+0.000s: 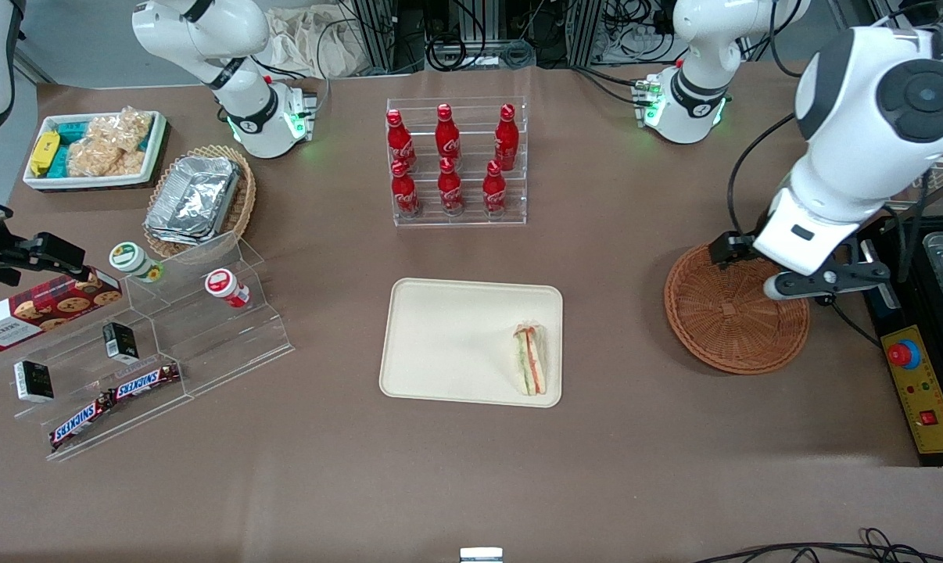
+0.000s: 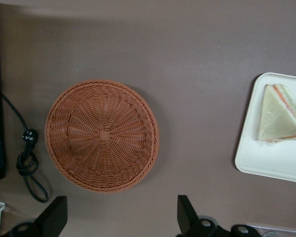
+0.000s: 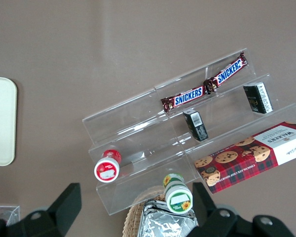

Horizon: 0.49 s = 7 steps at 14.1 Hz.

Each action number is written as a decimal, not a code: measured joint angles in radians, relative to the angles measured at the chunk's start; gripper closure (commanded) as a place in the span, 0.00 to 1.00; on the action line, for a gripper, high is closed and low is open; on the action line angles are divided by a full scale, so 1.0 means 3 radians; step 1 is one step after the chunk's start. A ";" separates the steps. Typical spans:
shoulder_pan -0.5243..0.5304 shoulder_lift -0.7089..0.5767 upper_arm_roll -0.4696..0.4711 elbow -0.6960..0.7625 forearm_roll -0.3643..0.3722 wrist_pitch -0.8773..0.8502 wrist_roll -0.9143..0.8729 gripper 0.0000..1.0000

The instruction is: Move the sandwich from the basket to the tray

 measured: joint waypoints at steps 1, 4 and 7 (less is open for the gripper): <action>0.0016 -0.0006 0.0016 0.0000 -0.0006 -0.0001 0.0048 0.00; -0.0128 -0.0064 0.0423 0.0001 -0.0111 -0.0003 0.0442 0.00; -0.0646 -0.0115 0.1334 0.0024 -0.0312 -0.0003 0.1045 0.00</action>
